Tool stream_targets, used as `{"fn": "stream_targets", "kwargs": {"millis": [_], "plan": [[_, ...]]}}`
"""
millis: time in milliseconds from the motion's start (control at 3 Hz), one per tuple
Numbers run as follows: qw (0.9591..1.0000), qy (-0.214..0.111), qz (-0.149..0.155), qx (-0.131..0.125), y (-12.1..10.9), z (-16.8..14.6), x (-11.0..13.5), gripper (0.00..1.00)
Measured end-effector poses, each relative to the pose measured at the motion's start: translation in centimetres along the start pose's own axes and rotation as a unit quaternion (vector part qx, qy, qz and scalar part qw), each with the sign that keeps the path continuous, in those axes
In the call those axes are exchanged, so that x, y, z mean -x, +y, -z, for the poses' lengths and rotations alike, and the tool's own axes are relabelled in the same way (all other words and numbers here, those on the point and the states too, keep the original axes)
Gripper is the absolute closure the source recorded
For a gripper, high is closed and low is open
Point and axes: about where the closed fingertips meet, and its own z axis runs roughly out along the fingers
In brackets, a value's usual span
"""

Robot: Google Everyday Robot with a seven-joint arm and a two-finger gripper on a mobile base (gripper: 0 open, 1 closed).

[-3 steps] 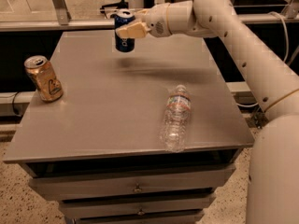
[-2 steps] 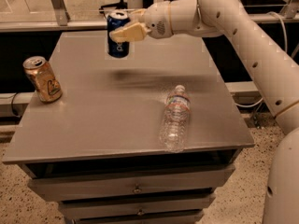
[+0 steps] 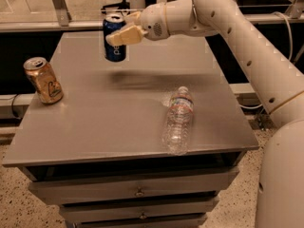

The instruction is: Move pepsi can near orange can

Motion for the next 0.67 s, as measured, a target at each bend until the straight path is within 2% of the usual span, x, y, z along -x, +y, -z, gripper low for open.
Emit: {"fn": "stream_targets", "kwargs": {"millis": [667], "plan": [[0.9968,0.025,0.009,0.076,4.9,-6.7,-1.5,1.00]]}}
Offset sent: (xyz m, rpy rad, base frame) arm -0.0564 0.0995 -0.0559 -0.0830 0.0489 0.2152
